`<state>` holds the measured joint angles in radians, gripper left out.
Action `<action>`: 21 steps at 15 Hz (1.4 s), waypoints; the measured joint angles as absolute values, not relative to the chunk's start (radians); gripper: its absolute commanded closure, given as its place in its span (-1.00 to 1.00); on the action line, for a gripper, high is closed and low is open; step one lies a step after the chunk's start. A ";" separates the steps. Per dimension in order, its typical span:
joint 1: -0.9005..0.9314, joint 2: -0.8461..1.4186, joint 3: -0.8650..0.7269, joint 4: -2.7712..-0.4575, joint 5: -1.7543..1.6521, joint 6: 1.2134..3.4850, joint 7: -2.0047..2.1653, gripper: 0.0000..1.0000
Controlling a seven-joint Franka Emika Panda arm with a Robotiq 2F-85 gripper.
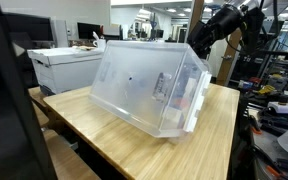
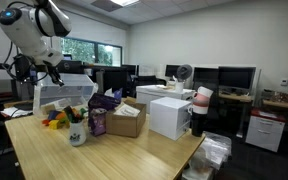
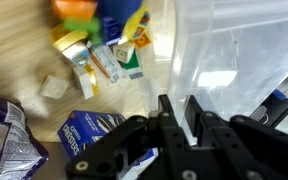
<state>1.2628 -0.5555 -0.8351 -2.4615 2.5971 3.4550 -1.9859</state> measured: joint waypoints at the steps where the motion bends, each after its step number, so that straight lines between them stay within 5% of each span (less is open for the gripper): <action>1: 1.263 -0.559 -0.845 -2.463 2.597 3.455 -1.986 0.85; 13: 1.315 -0.573 -0.894 -2.464 2.597 3.455 -1.986 0.85; 21: 1.341 -0.483 -0.788 -2.464 2.597 3.455 -1.986 0.85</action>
<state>1.3406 -0.4830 -0.7884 -2.4641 2.5971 3.4549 -1.9863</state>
